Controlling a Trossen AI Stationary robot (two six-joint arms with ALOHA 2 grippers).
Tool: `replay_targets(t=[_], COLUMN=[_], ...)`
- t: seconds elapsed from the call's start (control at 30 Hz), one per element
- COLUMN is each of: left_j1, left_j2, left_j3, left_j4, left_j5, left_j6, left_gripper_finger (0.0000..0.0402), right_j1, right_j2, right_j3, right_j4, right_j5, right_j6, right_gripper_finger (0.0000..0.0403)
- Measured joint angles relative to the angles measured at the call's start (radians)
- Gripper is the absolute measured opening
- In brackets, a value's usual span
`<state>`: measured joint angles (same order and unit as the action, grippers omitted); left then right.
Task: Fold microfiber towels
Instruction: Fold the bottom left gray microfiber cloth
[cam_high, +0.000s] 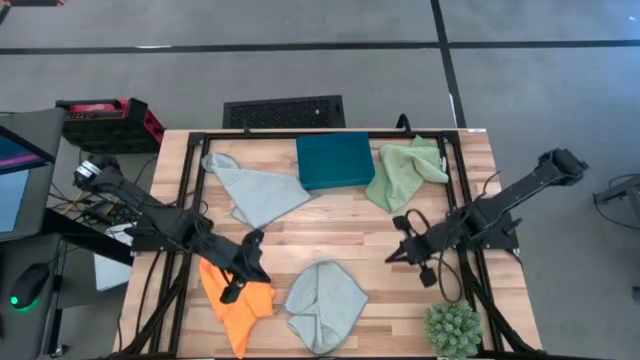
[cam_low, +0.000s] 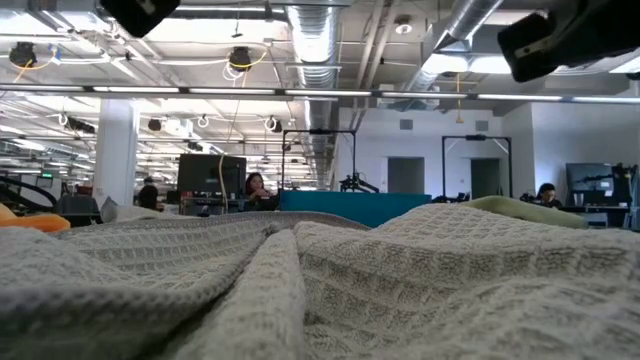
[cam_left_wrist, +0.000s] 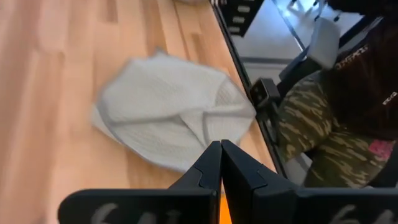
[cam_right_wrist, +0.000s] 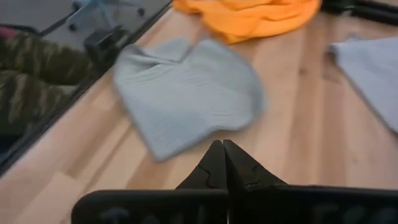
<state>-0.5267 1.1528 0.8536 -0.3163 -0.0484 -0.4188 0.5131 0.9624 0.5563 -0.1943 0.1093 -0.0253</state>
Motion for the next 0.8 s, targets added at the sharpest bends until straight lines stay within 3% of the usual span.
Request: replay_targets(t=[0.33, 0.53, 0.67, 0.8], left_j1=[-0.048, -0.039, -0.036, -0.029], left_j2=[0.199, 0.297, 0.327, 0.333], left_j3=[0.0, -0.001, -0.001, -0.001], left_j4=[0.04, 0.091, 0.09, 0.092], left_j5=[0.0, 0.115, 0.151, 0.148], left_j6=[-0.201, -0.504, -0.537, -0.448], left_gripper_finger=[0.0, 0.0, 0.0, 0.0], right_j1=[0.109, 0.115, 0.115, 0.105], right_j2=[0.23, 0.305, 0.333, 0.353], right_j3=[0.12, 0.189, 0.202, 0.207], right_j4=[-0.001, 0.0, -0.001, 0.009], right_j5=[0.01, -0.001, -0.003, -0.003], right_j6=[0.002, 0.023, 0.091, 0.166], right_gripper_finger=[0.0006, 0.001, 0.0017, 0.0036])
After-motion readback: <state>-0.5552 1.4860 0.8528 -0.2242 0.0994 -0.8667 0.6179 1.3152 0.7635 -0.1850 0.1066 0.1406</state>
